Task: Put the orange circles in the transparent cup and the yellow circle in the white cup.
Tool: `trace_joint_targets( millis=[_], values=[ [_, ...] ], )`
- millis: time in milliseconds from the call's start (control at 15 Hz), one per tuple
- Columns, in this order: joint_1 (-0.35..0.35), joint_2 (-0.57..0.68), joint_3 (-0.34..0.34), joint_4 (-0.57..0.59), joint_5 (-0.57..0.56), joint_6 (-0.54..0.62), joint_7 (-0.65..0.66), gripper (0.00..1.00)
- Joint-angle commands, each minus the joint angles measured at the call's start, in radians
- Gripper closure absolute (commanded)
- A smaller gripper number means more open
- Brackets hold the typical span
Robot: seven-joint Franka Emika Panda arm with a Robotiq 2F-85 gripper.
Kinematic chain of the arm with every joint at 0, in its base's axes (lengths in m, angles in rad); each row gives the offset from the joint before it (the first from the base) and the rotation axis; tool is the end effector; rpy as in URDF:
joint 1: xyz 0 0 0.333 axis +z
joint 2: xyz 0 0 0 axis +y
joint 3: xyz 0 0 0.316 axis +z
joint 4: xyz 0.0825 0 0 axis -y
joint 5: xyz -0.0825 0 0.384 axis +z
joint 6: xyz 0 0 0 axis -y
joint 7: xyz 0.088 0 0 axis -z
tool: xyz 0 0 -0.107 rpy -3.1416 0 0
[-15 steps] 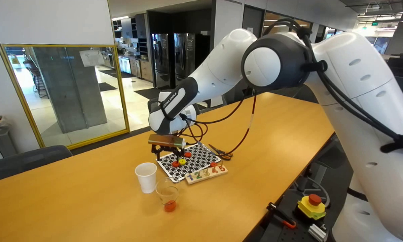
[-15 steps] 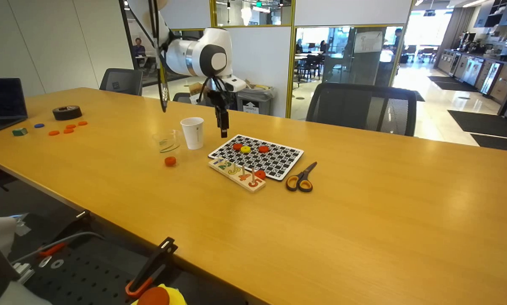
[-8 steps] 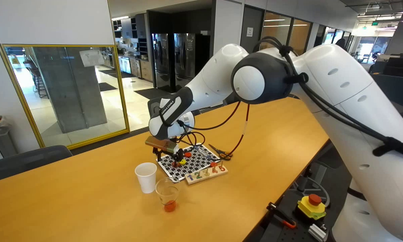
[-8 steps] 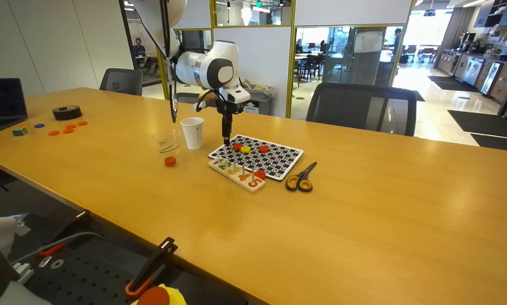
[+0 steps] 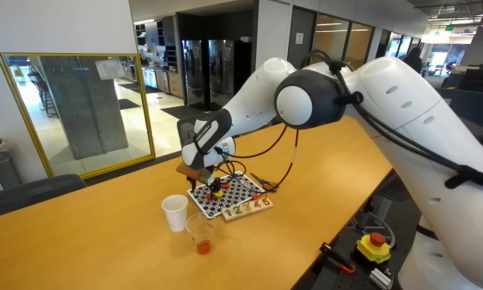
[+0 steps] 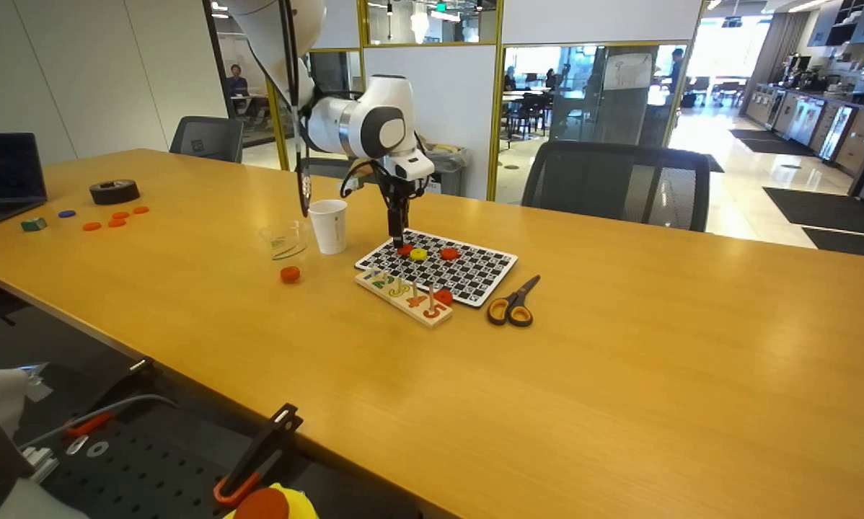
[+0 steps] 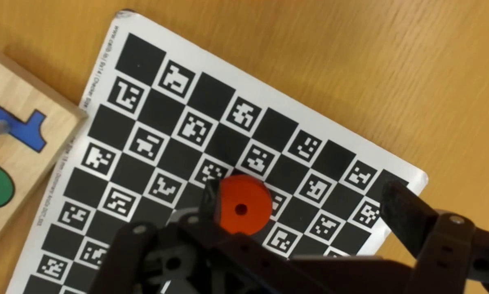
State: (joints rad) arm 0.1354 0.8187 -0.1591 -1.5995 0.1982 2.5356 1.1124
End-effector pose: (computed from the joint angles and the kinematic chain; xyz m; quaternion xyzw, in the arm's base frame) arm 0.7043 -0.0033 0.1652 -0.8137 0.5776 -0.0536 0.0386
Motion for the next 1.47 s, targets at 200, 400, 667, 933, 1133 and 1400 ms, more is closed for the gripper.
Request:
trace_joint_targets(
  millis=[200,400,667,933,1133,1400],
  values=[
    [-0.002,-0.019,-0.012,-0.037,-0.019,0.026,0.039,0.0],
    [-0.026,-0.018,0.011,-0.04,0.001,0.019,0.018,0.0],
    [-0.048,-0.017,0.032,-0.043,0.025,0.007,0.023,0.0],
    [-0.059,-0.017,0.032,-0.046,0.031,0.013,0.03,0.0],
    [-0.063,-0.017,0.03,-0.047,0.028,0.014,0.038,0.0],
    [-0.064,-0.015,0.029,-0.047,0.023,0.013,0.042,0.0]
  ],
)
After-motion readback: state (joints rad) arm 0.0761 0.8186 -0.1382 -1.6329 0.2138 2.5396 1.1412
